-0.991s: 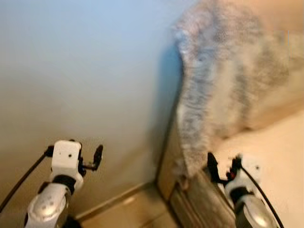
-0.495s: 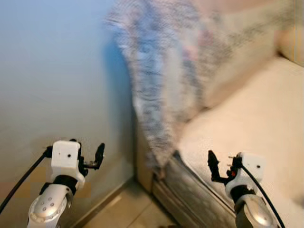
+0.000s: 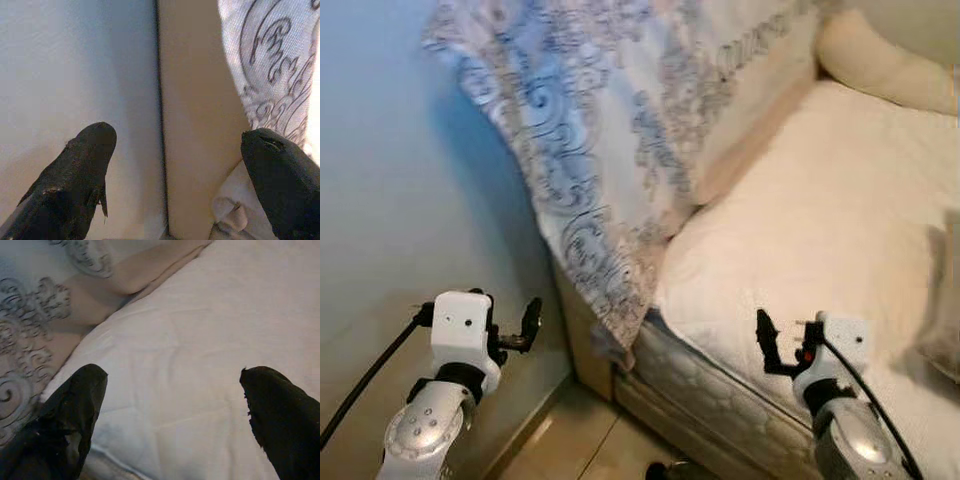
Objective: Clean up the room
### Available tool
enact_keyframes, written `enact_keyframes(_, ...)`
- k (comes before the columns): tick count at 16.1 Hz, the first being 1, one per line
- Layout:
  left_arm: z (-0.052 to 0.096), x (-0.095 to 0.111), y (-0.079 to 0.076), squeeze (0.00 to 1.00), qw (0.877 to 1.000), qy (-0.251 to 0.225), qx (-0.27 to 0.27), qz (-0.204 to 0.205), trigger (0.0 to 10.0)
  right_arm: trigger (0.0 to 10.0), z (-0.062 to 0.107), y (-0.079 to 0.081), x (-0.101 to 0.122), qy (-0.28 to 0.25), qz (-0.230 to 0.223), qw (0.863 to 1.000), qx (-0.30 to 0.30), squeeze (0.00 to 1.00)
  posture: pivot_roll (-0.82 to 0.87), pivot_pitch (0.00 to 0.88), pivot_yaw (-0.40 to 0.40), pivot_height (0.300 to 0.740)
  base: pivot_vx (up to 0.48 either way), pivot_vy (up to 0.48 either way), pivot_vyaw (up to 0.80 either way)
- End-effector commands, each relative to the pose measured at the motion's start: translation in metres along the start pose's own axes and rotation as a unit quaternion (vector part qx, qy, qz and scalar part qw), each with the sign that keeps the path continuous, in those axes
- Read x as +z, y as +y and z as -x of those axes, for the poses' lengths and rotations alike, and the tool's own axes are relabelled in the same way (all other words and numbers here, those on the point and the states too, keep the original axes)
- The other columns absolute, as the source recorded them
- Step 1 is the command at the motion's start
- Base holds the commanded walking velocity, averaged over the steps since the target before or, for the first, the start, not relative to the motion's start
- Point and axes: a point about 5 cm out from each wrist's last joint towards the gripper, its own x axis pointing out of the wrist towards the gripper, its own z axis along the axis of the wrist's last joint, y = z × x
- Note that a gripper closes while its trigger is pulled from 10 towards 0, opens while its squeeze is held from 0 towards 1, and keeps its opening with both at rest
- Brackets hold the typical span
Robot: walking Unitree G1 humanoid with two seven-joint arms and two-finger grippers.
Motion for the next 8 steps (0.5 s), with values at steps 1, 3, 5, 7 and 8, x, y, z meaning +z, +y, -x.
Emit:
enact_keyframes(1,0.0003,-0.0020,-0.0009,0.00,1.000,0.006,0.000,-0.006,10.0,10.0,-0.0005,-0.0014,-0.0012,0.004,-0.002,1.000,-0.004,0.00,0.06,0.000,-0.008,0.740,0.000,0.000,-0.80)
enact_keyframes(3,-0.0007,-0.0004,-0.0018,0.00,1.000,-0.008,0.004,-0.021,10.0,10.0,-0.0009,-0.0019,0.0007,0.002,0.004,1.000,-0.002,0.00,0.06,0.000,-0.012,0.740,0.000,0.000,-0.80)
enact_keyframes(5,-0.0015,0.0004,-0.0023,0.00,1.000,-0.011,0.006,-0.018,10.0,10.0,-0.0016,-0.0030,0.0019,0.000,0.005,1.000,-0.003,0.00,0.06,0.000,-0.015,0.740,0.000,0.000,-0.80)
enact_keyframes(7,-0.0036,0.0018,-0.0075,0.00,1.000,-0.016,-0.013,-0.003,10.0,10.0,-0.0031,-0.0031,0.0077,-0.010,0.013,1.000,0.002,0.00,0.05,0.000,-0.020,0.740,0.000,0.000,-0.80)
enact_keyframes(8,-0.0036,0.0020,-0.0087,0.00,1.000,-0.017,-0.017,-0.001,10.0,10.0,-0.0033,-0.0033,0.0085,-0.012,0.015,1.000,0.003,0.00,0.05,0.000,-0.021,0.740,0.000,0.000,-0.80)
